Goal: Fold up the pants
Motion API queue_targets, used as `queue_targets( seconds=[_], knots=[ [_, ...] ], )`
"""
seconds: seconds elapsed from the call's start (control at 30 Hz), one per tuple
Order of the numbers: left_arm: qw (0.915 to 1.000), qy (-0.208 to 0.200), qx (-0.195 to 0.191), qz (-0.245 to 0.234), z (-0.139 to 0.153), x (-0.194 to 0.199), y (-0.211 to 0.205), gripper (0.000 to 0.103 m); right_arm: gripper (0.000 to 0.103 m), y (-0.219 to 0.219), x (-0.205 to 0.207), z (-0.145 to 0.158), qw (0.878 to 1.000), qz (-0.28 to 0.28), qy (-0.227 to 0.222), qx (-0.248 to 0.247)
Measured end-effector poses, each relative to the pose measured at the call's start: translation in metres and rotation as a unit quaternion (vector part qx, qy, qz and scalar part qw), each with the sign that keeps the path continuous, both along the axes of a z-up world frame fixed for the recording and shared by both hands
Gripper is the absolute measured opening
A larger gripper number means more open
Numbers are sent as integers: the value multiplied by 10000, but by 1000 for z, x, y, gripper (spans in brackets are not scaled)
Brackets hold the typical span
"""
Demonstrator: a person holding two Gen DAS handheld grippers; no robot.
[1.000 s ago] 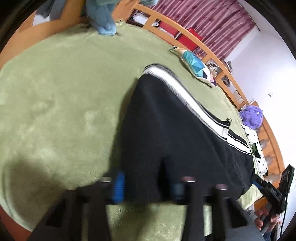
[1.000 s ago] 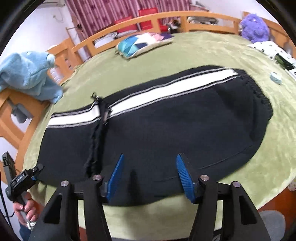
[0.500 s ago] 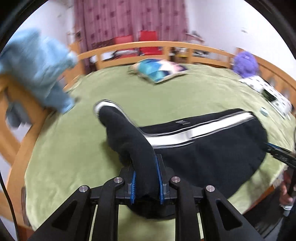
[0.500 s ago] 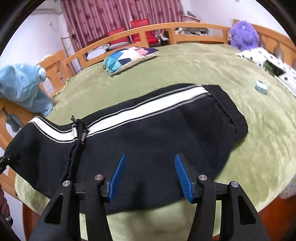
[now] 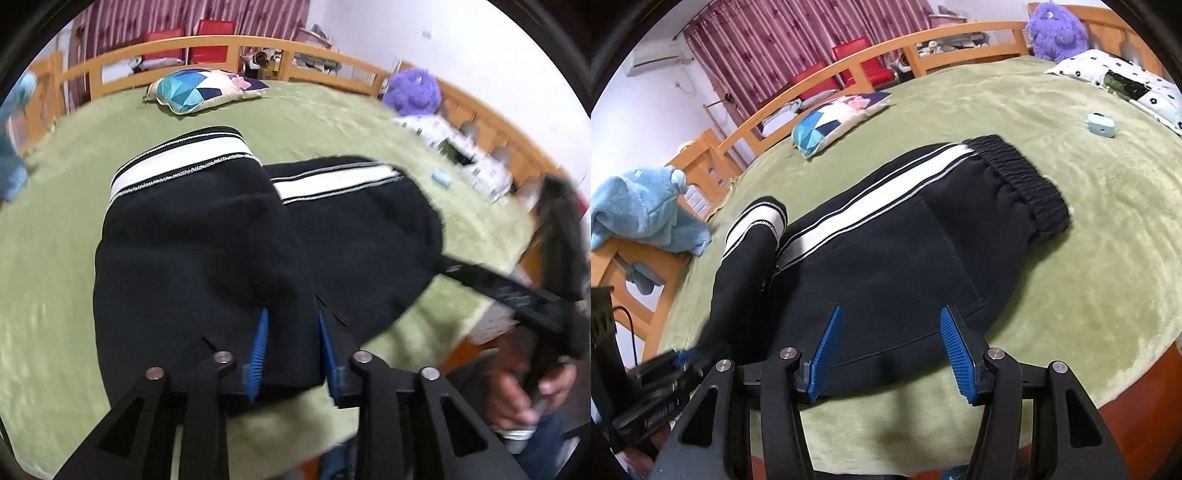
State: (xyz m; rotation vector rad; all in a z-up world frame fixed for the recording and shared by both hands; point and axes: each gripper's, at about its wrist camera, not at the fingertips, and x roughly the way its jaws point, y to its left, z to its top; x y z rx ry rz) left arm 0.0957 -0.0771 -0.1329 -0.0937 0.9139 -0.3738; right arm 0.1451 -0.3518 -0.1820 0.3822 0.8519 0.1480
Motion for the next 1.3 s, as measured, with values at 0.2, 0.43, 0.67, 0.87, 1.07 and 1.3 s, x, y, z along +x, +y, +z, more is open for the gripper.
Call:
queue_targets(
  seconds=[0.2, 0.43, 0.67, 0.87, 1.07, 1.3],
  knots=[
    [9976, -449, 42, 526, 23, -39, 49, 69, 58, 48, 12, 2, 9978, 605, -68, 272],
    [9914, -231, -265, 1259, 9, -62, 123, 69, 66, 121, 32, -11, 9922, 1142, 253, 439],
    [9867, -26, -323, 1591, 4, -54, 149, 69, 14, 143, 38, 24, 9872, 1546, -251, 288],
    [9858, 10, -131, 1673, 13, -35, 132, 69, 14, 118, 70, 60, 9900, 1347, -299, -285],
    [9913, 34, 117, 1309, 22, -11, 87, 69, 14, 45, 82, 76, 9942, 959, -435, -216],
    [9955, 172, 267, 896, 16, 10, 37, 69, 14, -51, 103, 61, 9984, 415, -229, -321]
  ],
)
